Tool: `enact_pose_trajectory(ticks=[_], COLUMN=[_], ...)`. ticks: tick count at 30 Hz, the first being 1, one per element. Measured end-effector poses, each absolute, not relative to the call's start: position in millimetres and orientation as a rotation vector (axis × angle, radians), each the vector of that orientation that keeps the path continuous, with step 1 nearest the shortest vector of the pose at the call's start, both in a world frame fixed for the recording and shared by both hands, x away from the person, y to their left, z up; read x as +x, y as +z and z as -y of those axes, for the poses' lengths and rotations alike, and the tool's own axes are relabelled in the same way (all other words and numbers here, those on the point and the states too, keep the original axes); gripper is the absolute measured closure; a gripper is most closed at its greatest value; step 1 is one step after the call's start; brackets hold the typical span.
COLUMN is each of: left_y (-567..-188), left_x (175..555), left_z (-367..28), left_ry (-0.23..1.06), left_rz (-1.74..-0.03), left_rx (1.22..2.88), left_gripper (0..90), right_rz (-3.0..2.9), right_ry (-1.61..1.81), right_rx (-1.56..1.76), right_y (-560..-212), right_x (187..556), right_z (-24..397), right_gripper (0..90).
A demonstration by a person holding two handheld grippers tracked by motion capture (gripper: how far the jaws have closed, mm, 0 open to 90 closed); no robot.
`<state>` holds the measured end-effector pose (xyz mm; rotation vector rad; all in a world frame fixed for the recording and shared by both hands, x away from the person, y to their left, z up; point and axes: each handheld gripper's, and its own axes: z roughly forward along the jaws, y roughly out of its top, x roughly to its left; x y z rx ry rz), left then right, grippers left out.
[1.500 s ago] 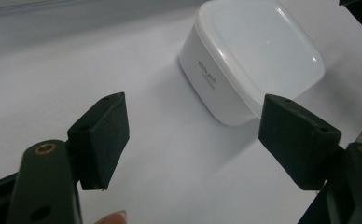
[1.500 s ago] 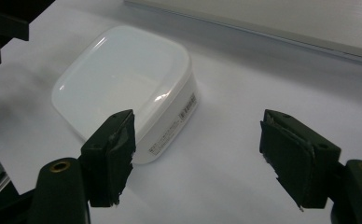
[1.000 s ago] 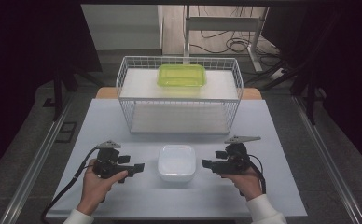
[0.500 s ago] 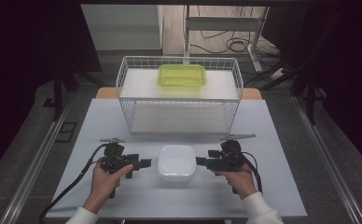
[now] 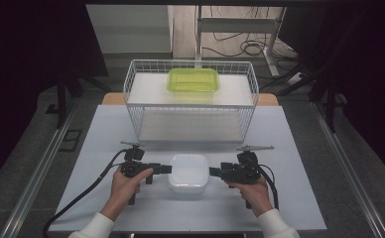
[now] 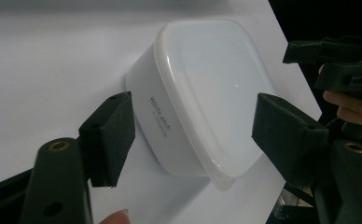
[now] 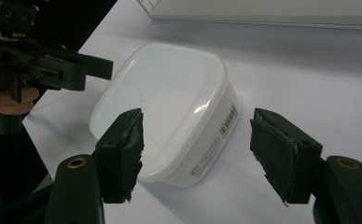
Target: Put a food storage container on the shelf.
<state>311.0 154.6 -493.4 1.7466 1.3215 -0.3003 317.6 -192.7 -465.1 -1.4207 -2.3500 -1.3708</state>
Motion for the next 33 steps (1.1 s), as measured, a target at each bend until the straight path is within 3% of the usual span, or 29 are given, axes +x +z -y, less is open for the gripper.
enact_pose_trajectory(ticks=[13, 21, 28, 33], left_y=[-504.3, -509.8, -512.3, -513.2], left_x=[316.1, 317.7, 317.2, 316.3], left_z=[-150.4, -150.5, -157.1, -158.9], left_ry=[-0.402, -0.436, -0.467, -0.486], left_rz=[-1.308, -1.307, -1.316, -1.320], left_rx=[1.709, 1.720, 1.672, 1.656], left_gripper=[50.4, 56.9, 66.3, 68.1], right_rz=[2.261, 2.198, 2.127, 2.047], right_ry=[-1.344, -1.306, -1.273, -1.285], right_rx=[-1.393, -1.414, -1.443, -1.464], right_y=[-480.5, -490.0, -498.8, -500.1], right_x=[331.5, 335.1, 337.9, 338.2], right_z=[182.0, 177.7, 175.6, 180.9], right_gripper=[44.1, 49.0, 58.5, 65.8])
